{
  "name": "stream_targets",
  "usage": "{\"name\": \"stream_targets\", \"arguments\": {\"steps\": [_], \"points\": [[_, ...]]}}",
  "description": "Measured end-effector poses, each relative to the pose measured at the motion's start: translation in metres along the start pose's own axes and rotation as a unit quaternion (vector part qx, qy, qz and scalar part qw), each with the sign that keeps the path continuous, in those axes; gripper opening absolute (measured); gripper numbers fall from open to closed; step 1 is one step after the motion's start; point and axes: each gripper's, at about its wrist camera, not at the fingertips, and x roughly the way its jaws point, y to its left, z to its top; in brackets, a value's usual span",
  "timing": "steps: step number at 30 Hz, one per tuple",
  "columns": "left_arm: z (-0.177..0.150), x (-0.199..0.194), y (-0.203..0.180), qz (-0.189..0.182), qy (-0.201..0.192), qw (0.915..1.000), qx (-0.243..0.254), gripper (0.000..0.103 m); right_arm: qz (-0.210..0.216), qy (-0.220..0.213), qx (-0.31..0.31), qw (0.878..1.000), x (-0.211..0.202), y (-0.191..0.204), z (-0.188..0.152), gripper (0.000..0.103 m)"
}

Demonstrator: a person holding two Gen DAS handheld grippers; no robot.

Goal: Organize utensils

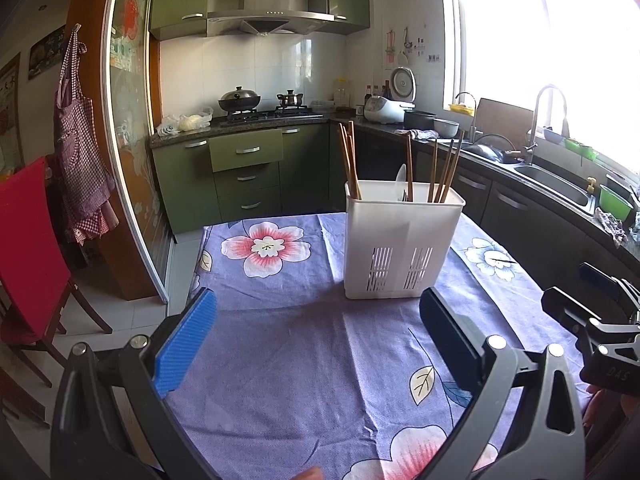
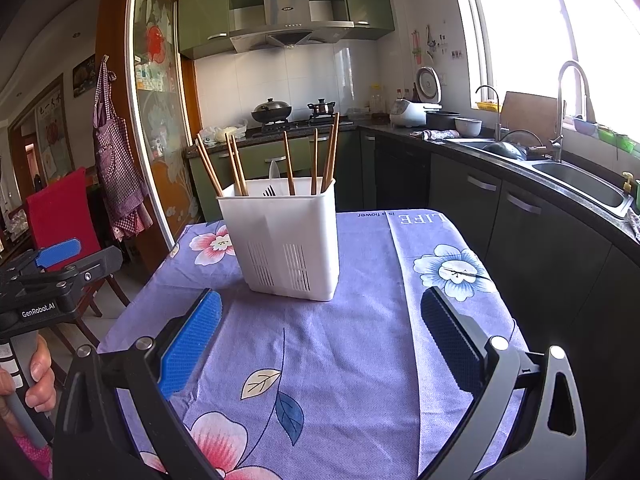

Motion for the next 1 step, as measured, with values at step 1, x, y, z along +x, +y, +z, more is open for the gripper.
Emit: {"name": "stream_targets", "arguments": {"steps": [1], "points": [[0.0001,0.0004,0.0008,0.001,0.002,1.0000,-0.002,0.097,0.000,0.000,0.000,1.000,0.0001,0.0002,-0.0003,0.098]]}}
